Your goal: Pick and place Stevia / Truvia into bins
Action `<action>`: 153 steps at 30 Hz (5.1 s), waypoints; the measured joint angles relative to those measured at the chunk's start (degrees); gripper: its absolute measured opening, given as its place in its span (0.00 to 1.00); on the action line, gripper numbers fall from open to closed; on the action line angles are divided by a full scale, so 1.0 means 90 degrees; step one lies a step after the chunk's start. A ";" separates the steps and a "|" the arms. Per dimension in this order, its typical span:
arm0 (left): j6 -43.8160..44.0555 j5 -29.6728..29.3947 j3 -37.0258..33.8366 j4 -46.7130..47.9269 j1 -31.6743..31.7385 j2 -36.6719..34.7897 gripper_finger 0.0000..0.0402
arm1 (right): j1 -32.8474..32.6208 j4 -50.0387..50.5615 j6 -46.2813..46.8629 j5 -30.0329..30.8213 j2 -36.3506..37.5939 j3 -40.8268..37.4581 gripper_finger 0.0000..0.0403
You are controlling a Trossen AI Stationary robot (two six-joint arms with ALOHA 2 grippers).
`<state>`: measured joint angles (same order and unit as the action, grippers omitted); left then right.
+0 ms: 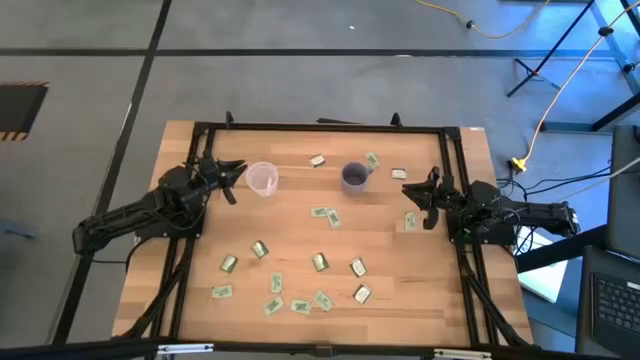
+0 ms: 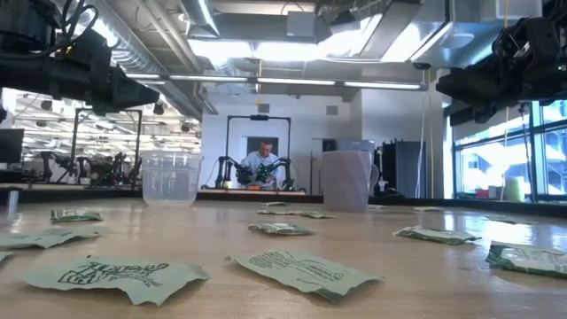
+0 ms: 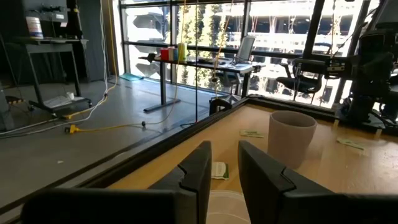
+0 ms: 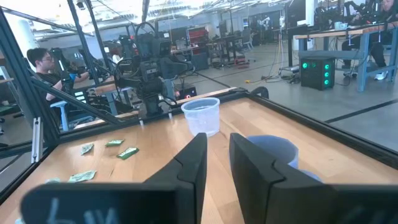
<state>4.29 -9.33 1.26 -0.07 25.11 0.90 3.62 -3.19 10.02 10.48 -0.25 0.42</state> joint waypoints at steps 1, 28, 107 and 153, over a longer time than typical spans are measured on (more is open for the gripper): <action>0.0000 -0.0002 0.0000 0.0000 0.0000 0.0000 0.19 | 0.0000 -0.0001 0.0000 0.0002 0.0000 -0.0001 0.19; 0.0000 -0.0002 0.0000 0.0000 0.0001 -0.0001 0.19 | 0.0000 -0.0001 0.0000 0.0001 0.0002 0.0000 0.19; -0.0439 0.1635 0.0000 0.0053 -0.0001 0.0144 0.40 | 0.0000 -0.0111 0.0849 0.0002 0.0002 0.0000 0.19; -0.1229 0.1012 0.2167 0.0641 -0.2582 0.3845 0.37 | 0.0000 -0.0140 -0.1023 0.0002 0.0001 -0.0001 0.19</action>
<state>-6.76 -0.22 20.76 5.69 1.87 35.50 3.62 -4.45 0.81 10.50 -0.24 0.40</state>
